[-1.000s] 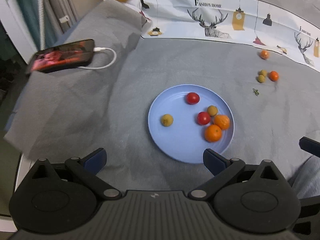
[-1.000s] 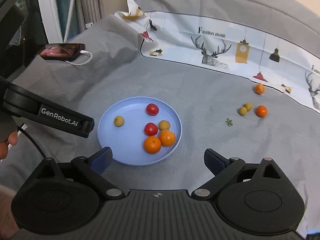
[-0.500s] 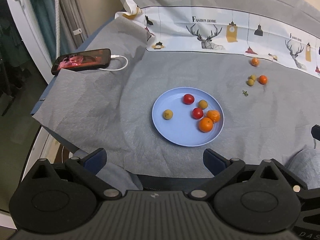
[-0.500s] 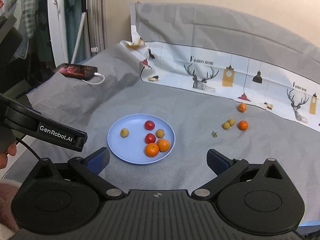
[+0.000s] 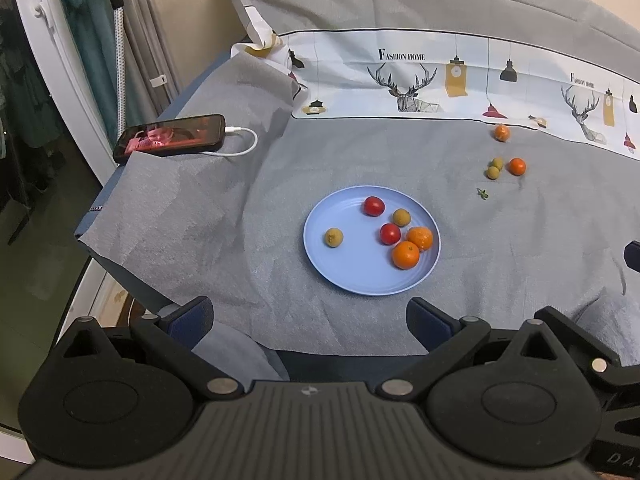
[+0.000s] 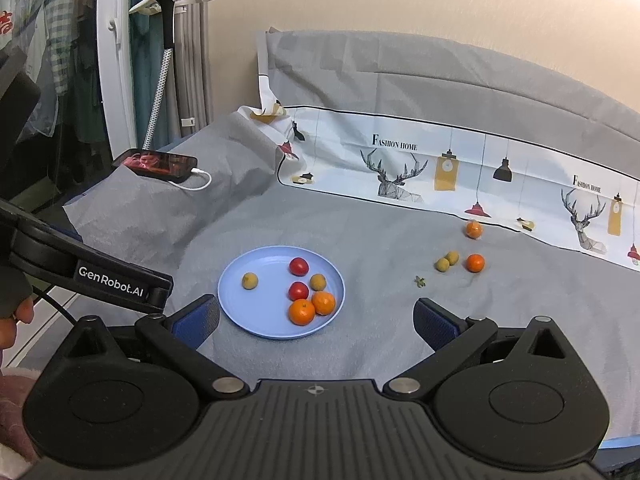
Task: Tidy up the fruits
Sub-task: 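Lift both tools away from the plate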
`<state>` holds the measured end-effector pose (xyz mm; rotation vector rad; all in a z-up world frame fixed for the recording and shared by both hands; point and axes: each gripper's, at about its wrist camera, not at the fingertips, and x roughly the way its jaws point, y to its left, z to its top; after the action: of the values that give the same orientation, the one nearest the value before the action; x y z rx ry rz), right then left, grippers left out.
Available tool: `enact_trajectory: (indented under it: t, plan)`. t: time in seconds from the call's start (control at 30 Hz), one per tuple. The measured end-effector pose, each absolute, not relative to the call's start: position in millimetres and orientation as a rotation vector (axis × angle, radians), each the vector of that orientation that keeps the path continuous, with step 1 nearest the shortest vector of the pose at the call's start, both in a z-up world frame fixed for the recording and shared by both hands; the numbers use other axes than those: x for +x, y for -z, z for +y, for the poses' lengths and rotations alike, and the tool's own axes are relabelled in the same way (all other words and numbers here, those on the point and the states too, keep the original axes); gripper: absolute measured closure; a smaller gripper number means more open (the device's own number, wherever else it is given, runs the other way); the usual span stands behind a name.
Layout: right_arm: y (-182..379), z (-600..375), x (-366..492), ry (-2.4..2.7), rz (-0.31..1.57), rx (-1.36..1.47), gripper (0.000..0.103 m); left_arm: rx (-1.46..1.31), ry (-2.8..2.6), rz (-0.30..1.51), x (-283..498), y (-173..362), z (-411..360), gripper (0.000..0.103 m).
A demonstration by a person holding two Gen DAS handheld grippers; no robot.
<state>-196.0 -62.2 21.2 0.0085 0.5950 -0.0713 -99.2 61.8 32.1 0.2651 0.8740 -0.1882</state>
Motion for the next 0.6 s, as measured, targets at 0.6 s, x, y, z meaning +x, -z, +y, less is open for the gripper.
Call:
enact_trajectory:
  t: [0.6]
  plan:
    - [-16.9, -61.8, -188.1, 0.069, 0.624, 0.018, 0.001, 0.278, 0.190, 0.894, -92.6, -25.9, 60.8, 0.000]
